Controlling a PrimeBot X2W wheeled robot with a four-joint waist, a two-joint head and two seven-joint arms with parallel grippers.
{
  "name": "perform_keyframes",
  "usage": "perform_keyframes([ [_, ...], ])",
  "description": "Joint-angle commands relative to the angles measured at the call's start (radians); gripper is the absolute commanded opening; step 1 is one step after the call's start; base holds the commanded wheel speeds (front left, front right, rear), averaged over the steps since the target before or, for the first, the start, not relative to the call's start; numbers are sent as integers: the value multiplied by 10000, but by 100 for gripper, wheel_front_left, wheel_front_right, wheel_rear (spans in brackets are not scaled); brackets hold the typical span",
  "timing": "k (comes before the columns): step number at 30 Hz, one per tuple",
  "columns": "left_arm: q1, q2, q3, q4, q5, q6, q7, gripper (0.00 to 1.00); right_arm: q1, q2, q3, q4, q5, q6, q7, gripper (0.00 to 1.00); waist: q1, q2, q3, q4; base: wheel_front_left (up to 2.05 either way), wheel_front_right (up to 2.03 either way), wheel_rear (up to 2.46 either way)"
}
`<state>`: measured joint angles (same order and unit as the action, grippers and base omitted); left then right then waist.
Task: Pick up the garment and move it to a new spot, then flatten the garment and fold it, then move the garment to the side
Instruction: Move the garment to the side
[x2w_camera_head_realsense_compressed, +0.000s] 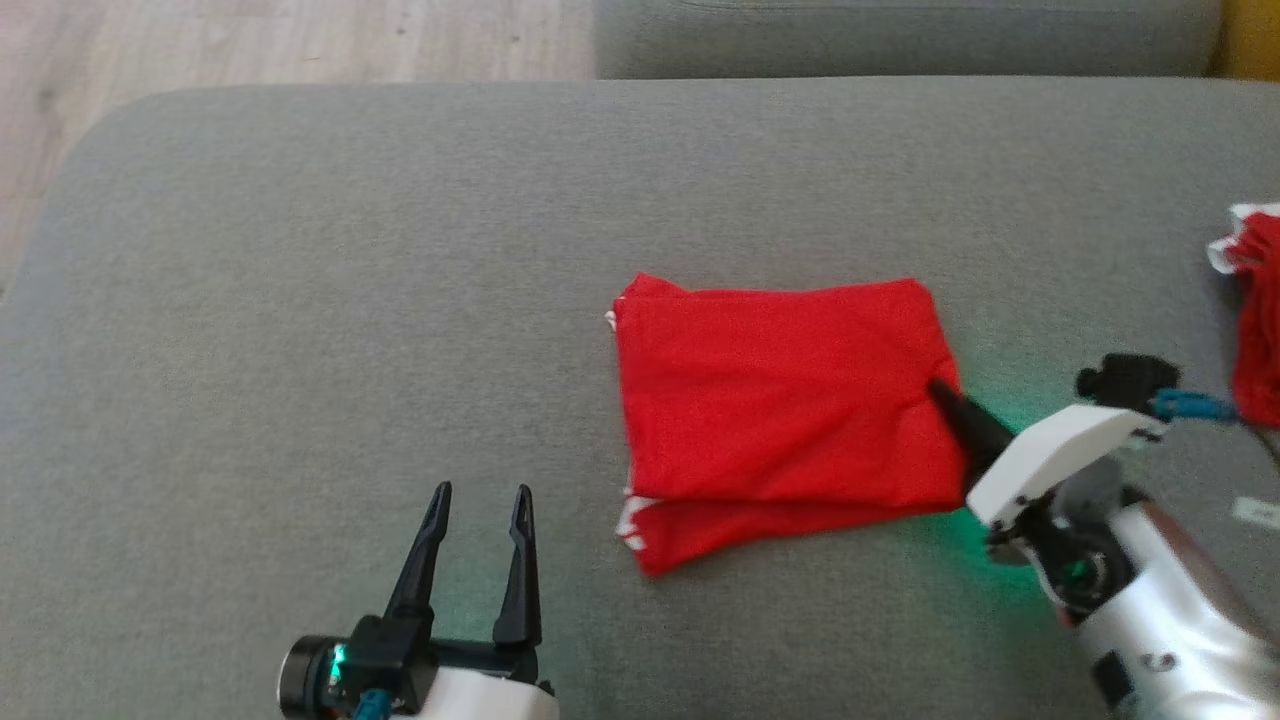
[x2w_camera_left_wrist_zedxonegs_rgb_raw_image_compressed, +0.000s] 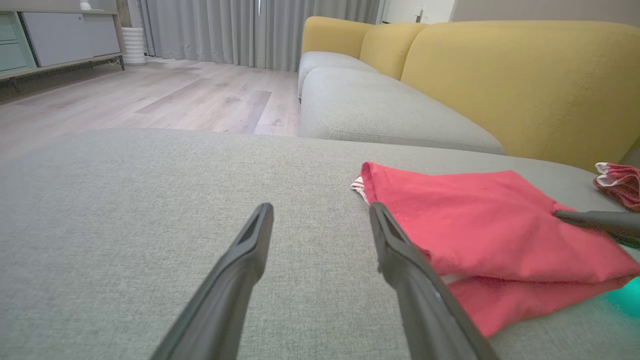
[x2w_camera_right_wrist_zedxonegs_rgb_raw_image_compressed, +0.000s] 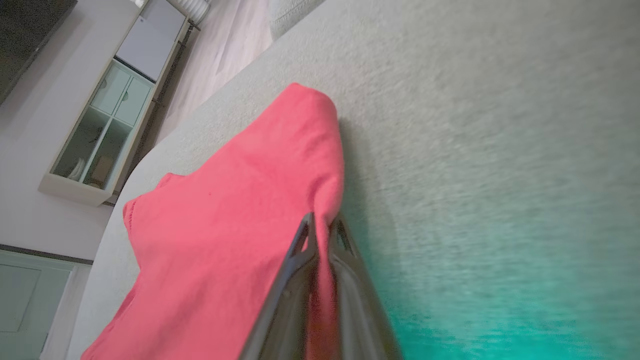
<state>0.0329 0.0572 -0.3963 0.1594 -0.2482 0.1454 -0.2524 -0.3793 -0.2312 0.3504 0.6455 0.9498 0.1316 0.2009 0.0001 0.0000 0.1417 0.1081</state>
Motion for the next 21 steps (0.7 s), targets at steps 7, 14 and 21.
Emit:
perform_keyframes([
  [7, -620, -70, 365, -526, 49, -44, -93, 100, -907, -2124, 260, -896, -330, -9, -533, 0, -1, 0, 552, -1013, 0, 0, 0],
  [14, -1082, -70, 593, -843, 242, -197, -93, 100, -2212, -3831, -172, -1012, -998, -9, -645, 0, -1, 0, 1238, -1805, 0, 0, 0],
  [21, -1555, -70, 774, -1040, 432, -487, -93, 100, -2998, -4835, -1083, -967, -1655, -9, -653, 0, -1, 0, 1850, -2244, 0, 0, 0],
])
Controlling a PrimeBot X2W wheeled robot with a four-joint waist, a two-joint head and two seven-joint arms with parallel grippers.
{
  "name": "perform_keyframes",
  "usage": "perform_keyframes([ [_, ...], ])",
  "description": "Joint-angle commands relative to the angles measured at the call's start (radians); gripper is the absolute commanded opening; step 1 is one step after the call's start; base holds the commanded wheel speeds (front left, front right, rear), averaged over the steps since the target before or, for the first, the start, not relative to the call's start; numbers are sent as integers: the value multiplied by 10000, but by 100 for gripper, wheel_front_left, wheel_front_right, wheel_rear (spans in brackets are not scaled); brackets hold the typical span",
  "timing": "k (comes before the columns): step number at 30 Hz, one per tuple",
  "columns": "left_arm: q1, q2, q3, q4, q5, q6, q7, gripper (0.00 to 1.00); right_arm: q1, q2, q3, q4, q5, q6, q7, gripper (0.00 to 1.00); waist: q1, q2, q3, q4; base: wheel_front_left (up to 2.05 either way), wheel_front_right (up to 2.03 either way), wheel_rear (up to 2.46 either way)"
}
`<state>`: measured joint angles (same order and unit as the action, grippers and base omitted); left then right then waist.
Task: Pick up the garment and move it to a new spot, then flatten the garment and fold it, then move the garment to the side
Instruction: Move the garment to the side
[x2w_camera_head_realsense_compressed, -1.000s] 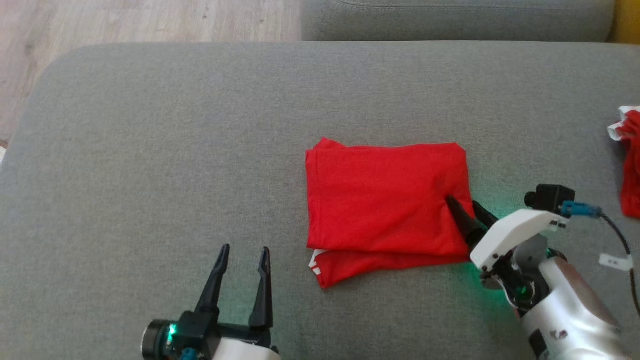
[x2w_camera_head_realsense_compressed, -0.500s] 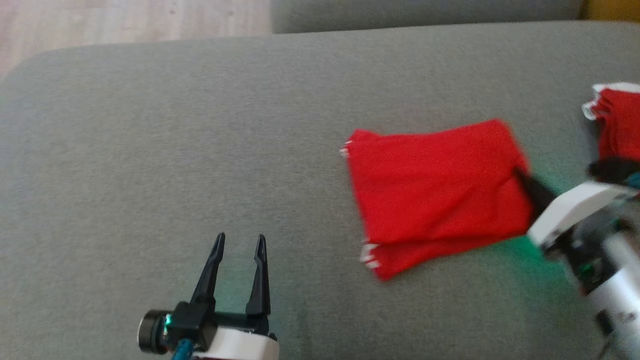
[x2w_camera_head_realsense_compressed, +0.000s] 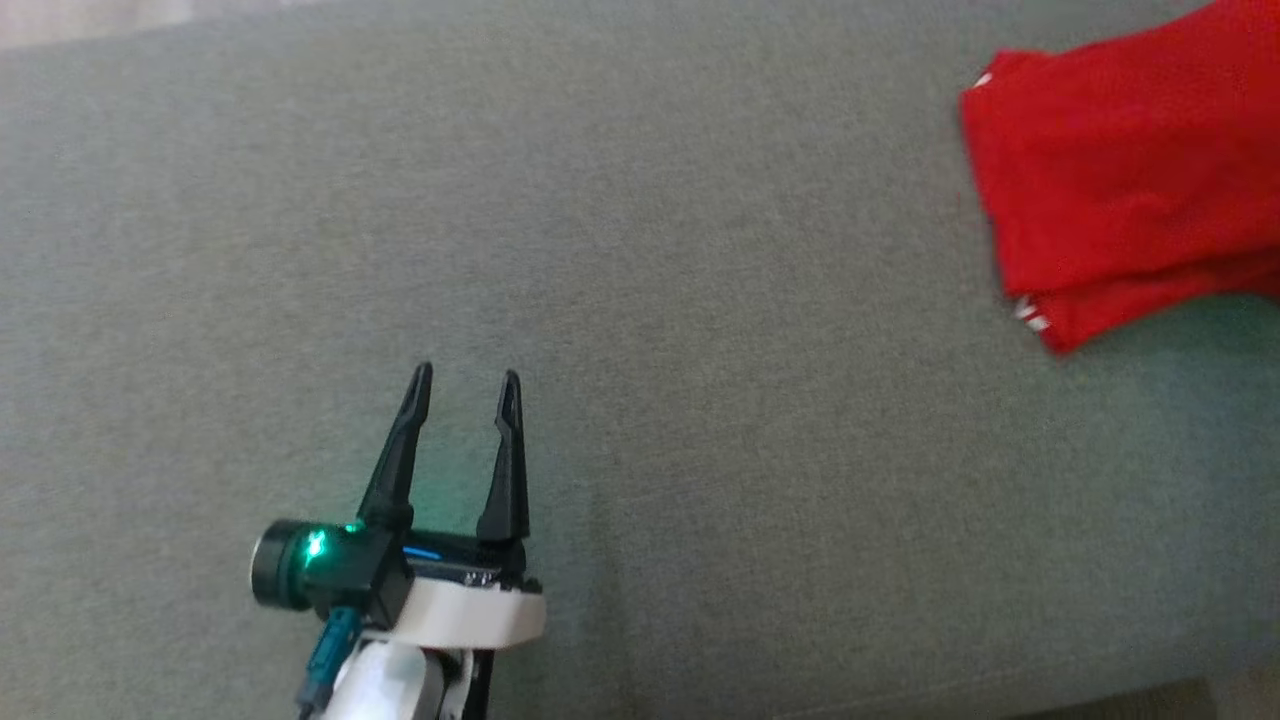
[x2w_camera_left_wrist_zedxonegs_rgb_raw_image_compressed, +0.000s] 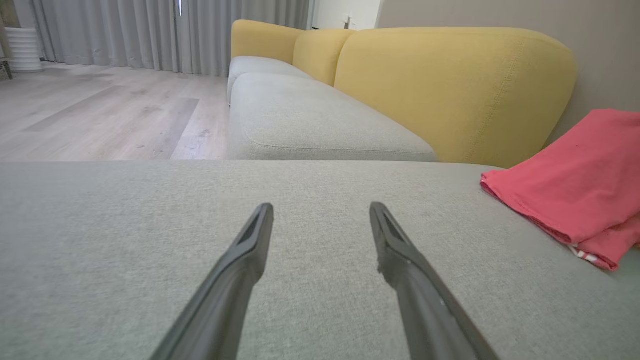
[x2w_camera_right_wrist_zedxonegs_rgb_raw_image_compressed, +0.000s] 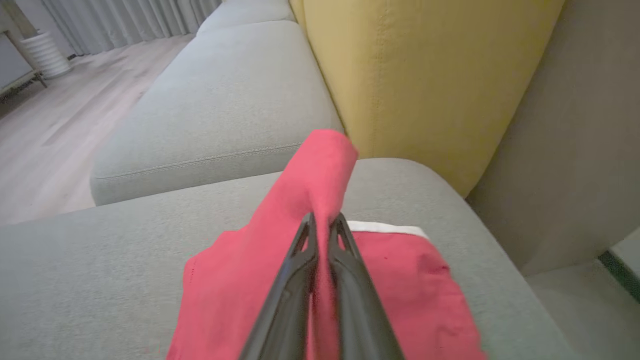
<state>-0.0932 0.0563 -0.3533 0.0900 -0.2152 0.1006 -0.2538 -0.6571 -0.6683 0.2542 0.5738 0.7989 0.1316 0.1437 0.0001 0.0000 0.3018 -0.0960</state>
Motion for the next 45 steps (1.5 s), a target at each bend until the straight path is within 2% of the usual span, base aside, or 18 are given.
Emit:
perform_keyframes([
  [1, -350, -60, 374, -378, 102, -75, -80, 100, -310, -535, -318, -179, -317, -9, -184, 0, -1, 0, 316, -246, 0, 0, 0],
  [2, -395, -60, 404, -393, 100, -106, -80, 100, -383, -522, -532, -75, -511, -9, -309, 19, -1, 0, 355, -281, 0, 0, 0],
  [3, -429, -60, 430, -392, 97, -132, -80, 100, -417, -442, -673, -15, -695, -9, -404, 100, -1, 0, 369, -309, 0, 0, 0],
  [7, -460, -60, 511, -368, -76, -185, -80, 100, -335, -19, -897, 65, -1379, -9, -789, 100, -1, 0, 278, -379, 0, 0, 0],
  [13, -296, -60, 528, -420, -469, -313, -80, 100, 617, 1097, -592, -74, -2672, -9, -1727, 100, -1, 0, -442, -267, 0, 0, 0],
  [27, 1017, -60, 615, -613, -744, 160, -80, 100, 4036, 4039, 1082, -930, -3222, -9, -3744, 100, -1, 0, -2770, 741, 0, 0, 0],
  [31, 1363, -60, 675, -850, -215, 318, -80, 100, 4810, 4621, 720, -1704, -3892, -9, -4029, 100, -1, 0, -3190, 959, 0, 0, 0],
  [38, 1770, -42, 775, -1616, 818, 484, -80, 100, 6618, 5629, -907, -4204, -5450, -9, -4051, 100, -1, 0, -3549, 1157, 0, 0, 0],
  [40, 2155, -47, 922, -1723, 766, 524, -80, 100, 7307, 5809, -1247, -4494, -5953, -9, -4052, 100, -1, 0, -3622, 1159, 0, 0, 0],
  [45, 2634, -55, 1221, -1304, 359, 502, -80, 100, 7788, 5960, -1374, -4406, -6141, -9, -4053, 100, -1, 0, -3677, 1101, 0, 0, 0],
])
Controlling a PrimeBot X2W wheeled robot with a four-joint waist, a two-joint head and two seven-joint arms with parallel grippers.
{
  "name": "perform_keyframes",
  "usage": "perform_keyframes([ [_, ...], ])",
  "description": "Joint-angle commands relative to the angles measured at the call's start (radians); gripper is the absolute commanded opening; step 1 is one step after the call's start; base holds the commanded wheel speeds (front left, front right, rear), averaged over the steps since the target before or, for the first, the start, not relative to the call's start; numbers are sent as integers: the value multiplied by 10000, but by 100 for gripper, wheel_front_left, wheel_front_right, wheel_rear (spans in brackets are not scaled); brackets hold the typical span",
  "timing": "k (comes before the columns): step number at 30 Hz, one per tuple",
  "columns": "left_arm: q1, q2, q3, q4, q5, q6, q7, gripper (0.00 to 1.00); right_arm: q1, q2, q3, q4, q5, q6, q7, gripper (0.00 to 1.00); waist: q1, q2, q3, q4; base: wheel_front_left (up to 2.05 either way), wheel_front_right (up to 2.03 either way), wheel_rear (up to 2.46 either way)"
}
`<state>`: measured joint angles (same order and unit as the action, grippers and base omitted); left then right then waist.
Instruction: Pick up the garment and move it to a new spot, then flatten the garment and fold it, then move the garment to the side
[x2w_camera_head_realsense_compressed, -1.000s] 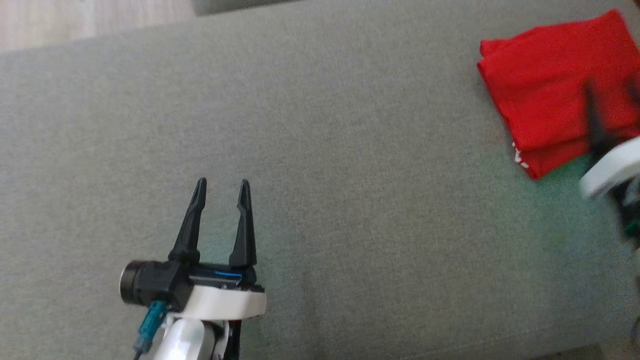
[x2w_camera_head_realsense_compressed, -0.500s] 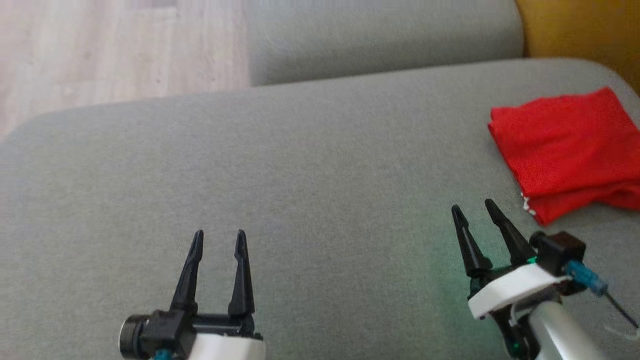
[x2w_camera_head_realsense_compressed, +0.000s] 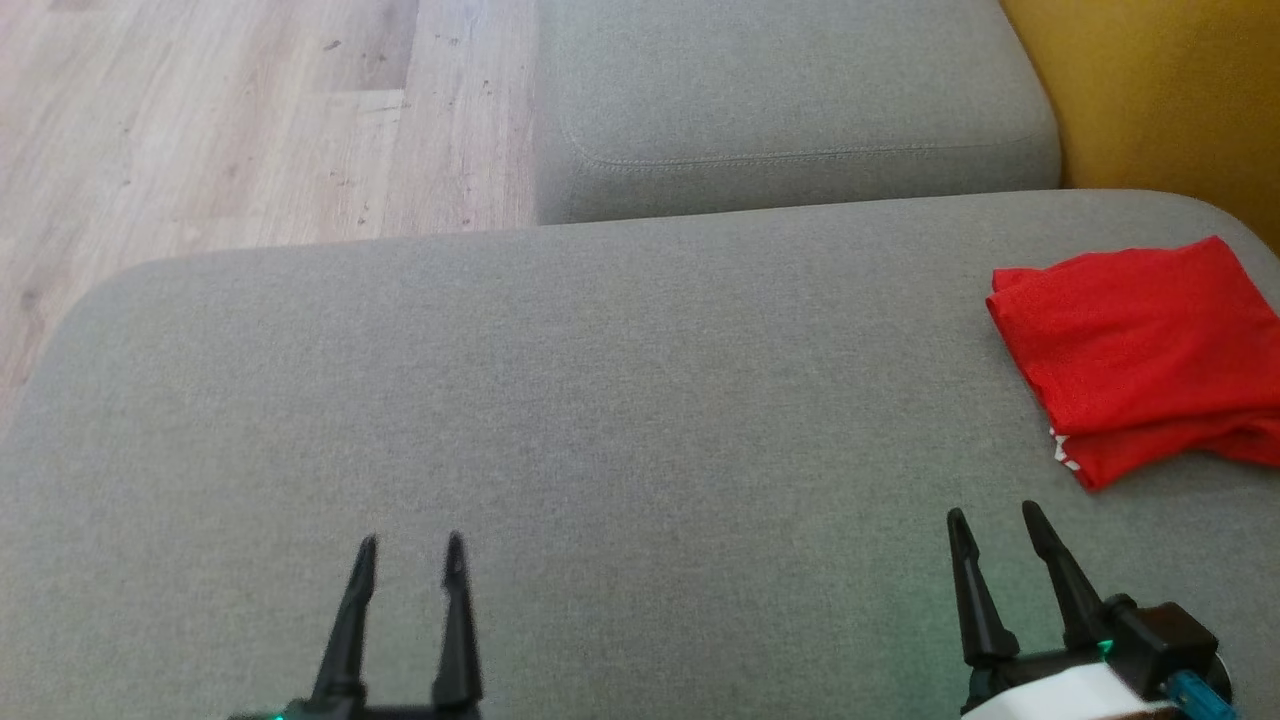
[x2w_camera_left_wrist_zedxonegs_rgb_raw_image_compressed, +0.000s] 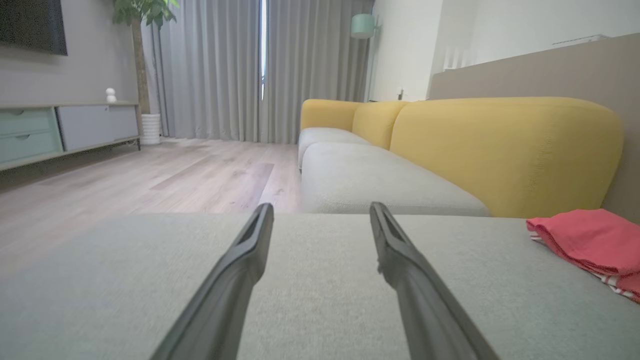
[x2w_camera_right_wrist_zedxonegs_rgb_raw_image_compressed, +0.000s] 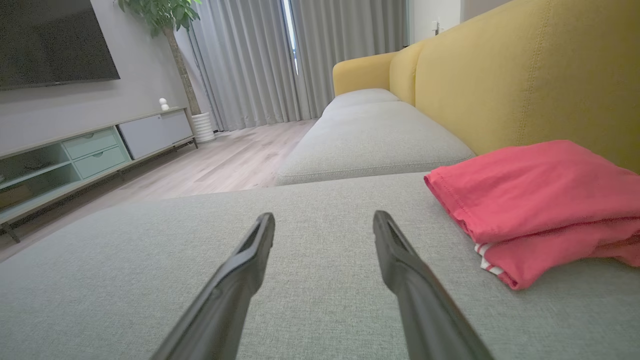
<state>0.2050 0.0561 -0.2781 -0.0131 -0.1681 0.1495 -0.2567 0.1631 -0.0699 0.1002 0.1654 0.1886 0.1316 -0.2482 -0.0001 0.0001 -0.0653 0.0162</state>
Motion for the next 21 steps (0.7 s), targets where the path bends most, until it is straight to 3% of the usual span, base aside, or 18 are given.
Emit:
perform_keyframes([
  [1, -316, -54, 529, -237, -223, 14, -51, 100, -397, -7, 170, -317, -50, -9, -134, 100, 1, -1, -12, -34, 0, 0, 0],
  [15, -370, -57, 675, -79, -229, -29, -51, 100, -367, 72, 114, -362, -141, -9, -135, 100, 1, -1, -135, -58, 0, 0, 0],
  [16, 76, 4, 270, 216, -276, -10, 0, 0, -3, 92, -75, 13, -50, 0, 4, 0, 1, -1, -136, -59, 0, 0, 0],
  [21, 366, 2, 213, 1069, -296, -11, 6, 0, 299, 92, -54, 833, -32, 0, 23, 0, 1, -1, -136, -60, 0, 0, 0],
])
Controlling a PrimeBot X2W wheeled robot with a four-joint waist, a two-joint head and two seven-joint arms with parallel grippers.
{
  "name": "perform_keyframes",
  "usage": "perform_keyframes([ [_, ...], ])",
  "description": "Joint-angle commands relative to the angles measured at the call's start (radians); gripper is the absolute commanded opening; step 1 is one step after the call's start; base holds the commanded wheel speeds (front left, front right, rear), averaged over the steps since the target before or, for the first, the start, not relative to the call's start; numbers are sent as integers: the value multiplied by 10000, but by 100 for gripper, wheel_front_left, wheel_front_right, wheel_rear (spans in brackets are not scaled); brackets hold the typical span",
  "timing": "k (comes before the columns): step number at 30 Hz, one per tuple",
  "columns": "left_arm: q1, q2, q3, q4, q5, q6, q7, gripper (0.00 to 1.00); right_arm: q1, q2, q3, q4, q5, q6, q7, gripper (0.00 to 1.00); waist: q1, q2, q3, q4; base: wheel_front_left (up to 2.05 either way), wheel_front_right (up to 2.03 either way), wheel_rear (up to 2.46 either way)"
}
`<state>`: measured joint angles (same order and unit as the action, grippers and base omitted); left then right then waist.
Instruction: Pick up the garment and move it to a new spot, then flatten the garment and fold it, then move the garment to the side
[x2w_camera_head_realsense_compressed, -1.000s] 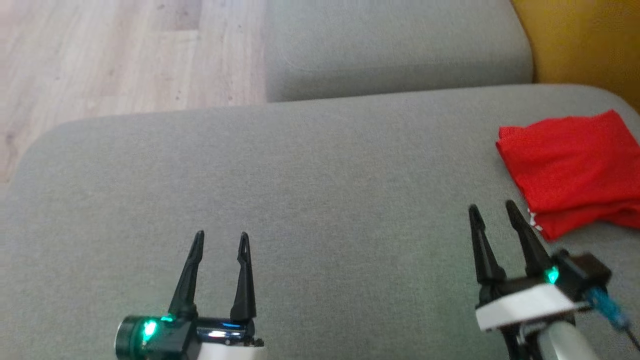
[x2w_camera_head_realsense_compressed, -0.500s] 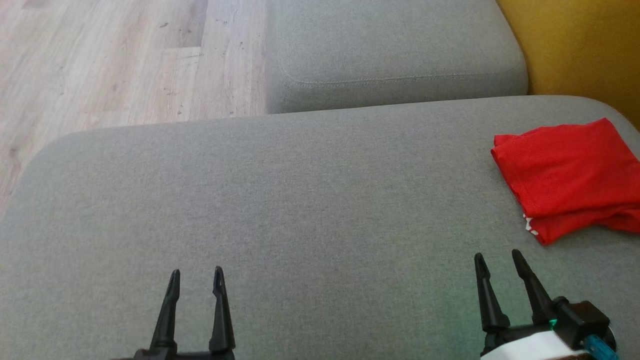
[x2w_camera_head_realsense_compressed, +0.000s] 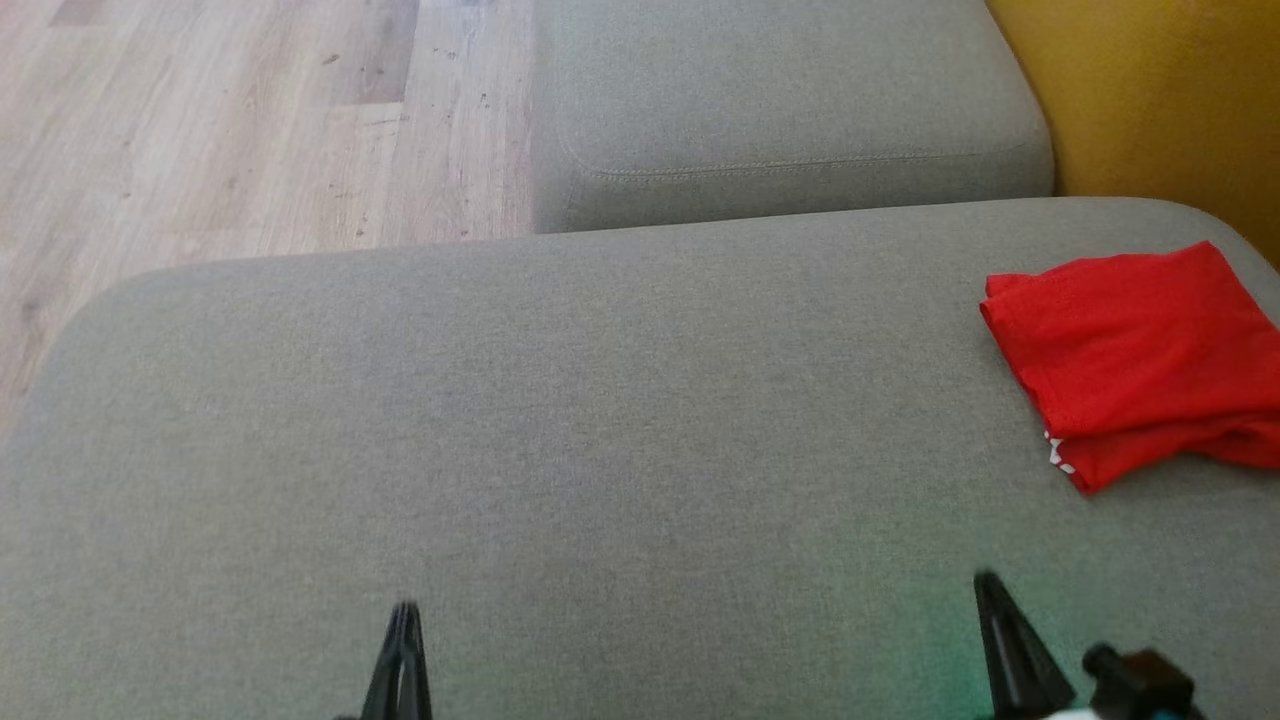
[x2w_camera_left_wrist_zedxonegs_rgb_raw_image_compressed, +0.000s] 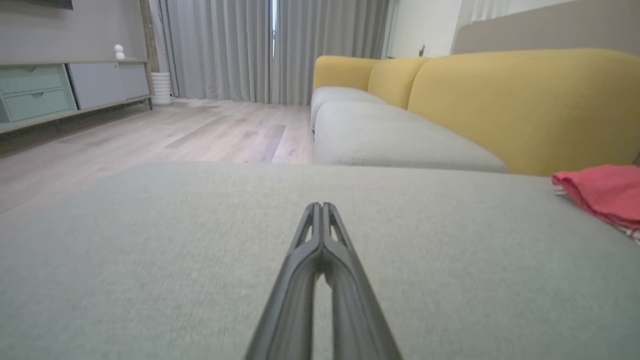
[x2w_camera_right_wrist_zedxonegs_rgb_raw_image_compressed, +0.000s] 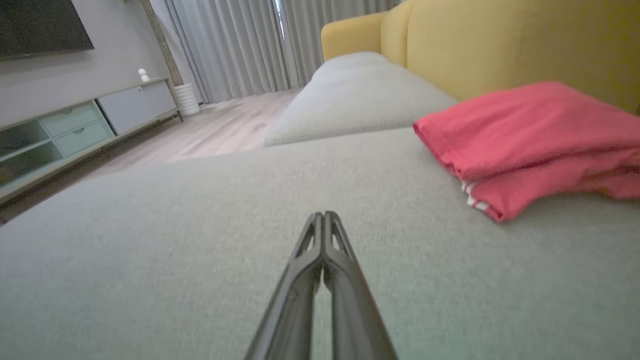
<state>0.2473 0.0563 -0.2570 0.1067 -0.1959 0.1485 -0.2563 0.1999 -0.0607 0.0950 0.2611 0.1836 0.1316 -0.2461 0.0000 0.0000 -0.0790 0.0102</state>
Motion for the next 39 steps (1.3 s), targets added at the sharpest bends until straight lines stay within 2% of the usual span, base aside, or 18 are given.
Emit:
perform_keyframes([
  [1, -68, 5, 19, -149, -136, -12, 17, 0, -83, -4, -8, -137, 136, 0, 20, 0, 0, 0, 8, -1, 0, 0, 0],
  [39, -1112, 210, 815, 337, -4574, -851, 874, 0, -966, -152, -384, -154, 4559, -3, 891, 0, 0, 0, 251, -31, 0, 0, 0],
])
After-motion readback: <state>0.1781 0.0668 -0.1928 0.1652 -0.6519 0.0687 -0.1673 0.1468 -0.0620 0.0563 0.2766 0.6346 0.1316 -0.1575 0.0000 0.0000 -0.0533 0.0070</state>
